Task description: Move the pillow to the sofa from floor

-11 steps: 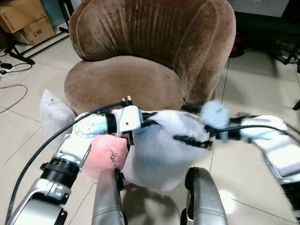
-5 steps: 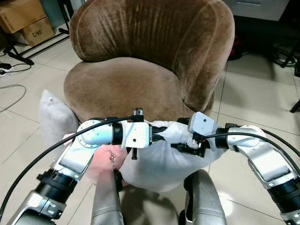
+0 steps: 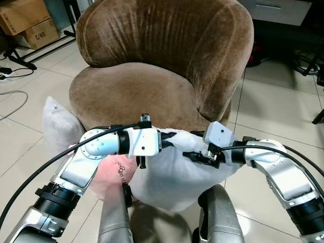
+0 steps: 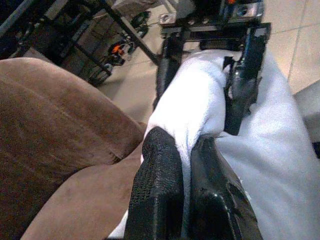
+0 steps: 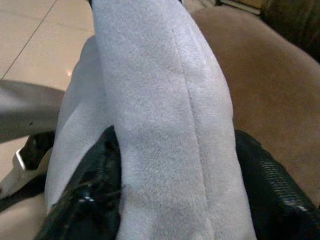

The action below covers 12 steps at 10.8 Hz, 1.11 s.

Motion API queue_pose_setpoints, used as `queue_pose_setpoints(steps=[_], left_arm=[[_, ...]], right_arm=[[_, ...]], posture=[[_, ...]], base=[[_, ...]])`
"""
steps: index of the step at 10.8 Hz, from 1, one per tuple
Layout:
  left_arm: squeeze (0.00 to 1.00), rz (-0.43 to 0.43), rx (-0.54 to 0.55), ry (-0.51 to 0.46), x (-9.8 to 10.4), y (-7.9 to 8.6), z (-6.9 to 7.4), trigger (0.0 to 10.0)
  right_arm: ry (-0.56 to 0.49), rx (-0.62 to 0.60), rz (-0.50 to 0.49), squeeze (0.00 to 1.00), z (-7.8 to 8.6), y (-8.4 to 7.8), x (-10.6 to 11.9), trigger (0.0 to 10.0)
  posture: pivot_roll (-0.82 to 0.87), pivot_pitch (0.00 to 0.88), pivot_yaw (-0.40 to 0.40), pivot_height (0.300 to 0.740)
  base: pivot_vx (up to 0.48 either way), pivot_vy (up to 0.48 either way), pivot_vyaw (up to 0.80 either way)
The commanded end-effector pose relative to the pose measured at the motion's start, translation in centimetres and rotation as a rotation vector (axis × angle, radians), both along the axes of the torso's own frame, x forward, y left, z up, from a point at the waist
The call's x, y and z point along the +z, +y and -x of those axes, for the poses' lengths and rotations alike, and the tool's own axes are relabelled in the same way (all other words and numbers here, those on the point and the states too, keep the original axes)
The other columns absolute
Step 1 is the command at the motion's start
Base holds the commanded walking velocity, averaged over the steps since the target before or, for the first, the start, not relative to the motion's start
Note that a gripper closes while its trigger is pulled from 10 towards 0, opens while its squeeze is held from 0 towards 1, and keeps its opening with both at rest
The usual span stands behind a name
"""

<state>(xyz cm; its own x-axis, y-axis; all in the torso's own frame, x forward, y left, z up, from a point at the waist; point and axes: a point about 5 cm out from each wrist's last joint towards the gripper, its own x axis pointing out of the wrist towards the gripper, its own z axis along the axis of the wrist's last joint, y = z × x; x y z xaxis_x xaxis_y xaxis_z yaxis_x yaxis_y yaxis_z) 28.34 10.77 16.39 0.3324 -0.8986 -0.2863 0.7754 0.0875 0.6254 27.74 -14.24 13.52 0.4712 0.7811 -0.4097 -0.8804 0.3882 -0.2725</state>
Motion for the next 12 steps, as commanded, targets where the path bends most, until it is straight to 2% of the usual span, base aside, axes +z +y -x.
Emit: queue_pose_setpoints(steps=[1, 5, 6, 7, 8, 9, 10, 11, 12], left_arm=[[0.00, 0.049, 0.001, -0.089, 2.2, -0.3, -0.3, 0.0], [0.00, 0.068, 0.045, -0.091, 1.9, -0.1, -0.5, 0.0], [0.00, 0.073, 0.058, -0.096, 1.9, 0.0, -0.6, 2.6], [0.00, 0.067, 0.083, -0.110, 1.7, 0.1, -0.7, 10.0], [0.00, 0.092, 0.093, -0.074, 1.6, 0.1, -0.7, 10.0], [0.43, 0.101, 0.089, -0.067, 1.7, 0.0, -0.6, 10.0], [1.00, 0.192, 0.088, -0.036, 2.4, -0.2, -0.6, 10.0], [1.00, 0.281, 0.078, -0.021, 3.4, -0.5, -0.5, 10.0], [1.00, 0.321, 0.073, -0.022, 4.0, -0.5, -0.3, 10.0]], right_arm=[[-0.004, -0.023, -0.018, 0.00, 0.0, 0.0, 0.2, 0.0], [-0.021, -0.026, -0.029, 0.00, 0.1, 0.3, 0.1, 0.0], [-0.019, -0.032, -0.041, 0.00, 0.2, 0.4, 0.1, 0.0], [-0.015, -0.045, -0.055, 0.00, 0.1, 0.5, 0.2, 0.0], [-0.014, -0.049, -0.064, 0.00, 0.2, 0.5, 0.1, 0.0], [-0.012, -0.049, -0.071, 0.00, 0.3, 0.5, 0.1, 0.0], [-0.009, -0.052, -0.071, 0.00, 0.2, 0.4, 0.1, 0.0], [-0.009, -0.059, -0.070, 0.00, 0.1, 0.3, 0.1, 0.0], [-0.006, -0.065, -0.070, 0.00, 0.1, 0.3, 0.0, 0.0]], posture=[[-0.02, 0.000, -0.006, 0.525], [-0.01, 0.000, -0.018, 0.525], [-0.01, 0.000, -0.018, 0.525], [-0.01, 0.000, -0.020, 0.525], [-0.01, 0.000, -0.020, 0.525], [-0.01, 0.000, -0.020, 0.525], [-0.01, 0.000, -0.021, 0.525], [-0.01, 0.000, -0.023, 0.525], [-0.01, 0.000, -0.029, 0.525]], base=[[0.000, 0.000, 0.00], [0.000, 0.000, 0.00], [0.000, 0.000, 0.00], [0.000, 0.000, 0.00], [0.000, 0.000, 0.00], [0.000, 0.000, 0.00], [0.000, 0.000, 0.00], [0.000, 0.000, 0.00], [0.000, 0.000, 0.00]])
